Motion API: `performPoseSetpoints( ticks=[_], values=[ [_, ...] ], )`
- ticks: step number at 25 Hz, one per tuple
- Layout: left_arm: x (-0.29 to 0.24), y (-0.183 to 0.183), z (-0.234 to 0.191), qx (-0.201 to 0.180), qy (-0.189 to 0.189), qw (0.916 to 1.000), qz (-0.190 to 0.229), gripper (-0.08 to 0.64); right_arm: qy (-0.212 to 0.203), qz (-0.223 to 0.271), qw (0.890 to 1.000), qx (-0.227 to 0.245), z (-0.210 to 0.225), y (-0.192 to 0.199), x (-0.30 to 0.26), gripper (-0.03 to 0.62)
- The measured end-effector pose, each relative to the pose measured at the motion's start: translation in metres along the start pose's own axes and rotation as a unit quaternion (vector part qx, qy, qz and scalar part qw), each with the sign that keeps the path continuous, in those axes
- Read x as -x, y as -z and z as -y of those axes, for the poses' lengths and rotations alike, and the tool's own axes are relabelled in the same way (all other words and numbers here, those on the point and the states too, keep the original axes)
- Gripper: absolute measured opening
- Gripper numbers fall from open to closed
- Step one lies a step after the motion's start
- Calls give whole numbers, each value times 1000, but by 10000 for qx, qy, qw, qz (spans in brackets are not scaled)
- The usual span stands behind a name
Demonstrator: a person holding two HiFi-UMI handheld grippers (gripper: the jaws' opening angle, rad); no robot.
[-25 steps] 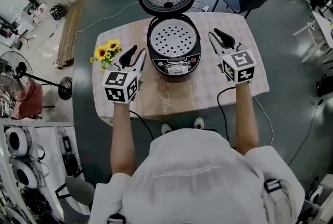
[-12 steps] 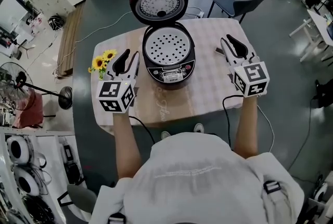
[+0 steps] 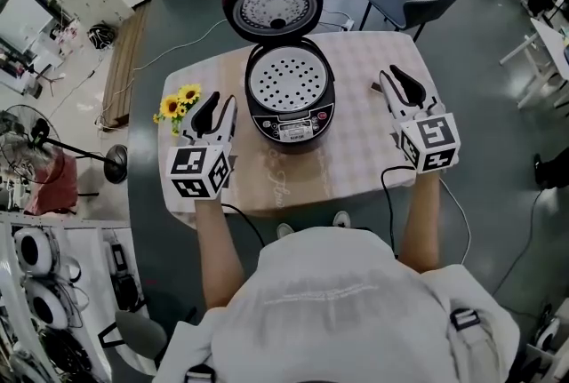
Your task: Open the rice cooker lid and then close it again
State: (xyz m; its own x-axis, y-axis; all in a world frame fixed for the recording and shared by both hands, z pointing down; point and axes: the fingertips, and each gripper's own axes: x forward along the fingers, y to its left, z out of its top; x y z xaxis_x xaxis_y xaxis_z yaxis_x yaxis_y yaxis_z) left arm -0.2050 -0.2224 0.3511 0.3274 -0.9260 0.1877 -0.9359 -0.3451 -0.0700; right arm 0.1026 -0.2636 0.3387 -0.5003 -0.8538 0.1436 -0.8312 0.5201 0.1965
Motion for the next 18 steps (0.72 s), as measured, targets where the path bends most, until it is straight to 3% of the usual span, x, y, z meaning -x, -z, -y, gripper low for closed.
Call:
performPoseSetpoints(
  ticks=[18],
  values=[
    [-23, -10, 35, -349, -224, 9985, -343, 137, -486, 28, 9987, -170, 26, 18, -17, 95]
  ],
)
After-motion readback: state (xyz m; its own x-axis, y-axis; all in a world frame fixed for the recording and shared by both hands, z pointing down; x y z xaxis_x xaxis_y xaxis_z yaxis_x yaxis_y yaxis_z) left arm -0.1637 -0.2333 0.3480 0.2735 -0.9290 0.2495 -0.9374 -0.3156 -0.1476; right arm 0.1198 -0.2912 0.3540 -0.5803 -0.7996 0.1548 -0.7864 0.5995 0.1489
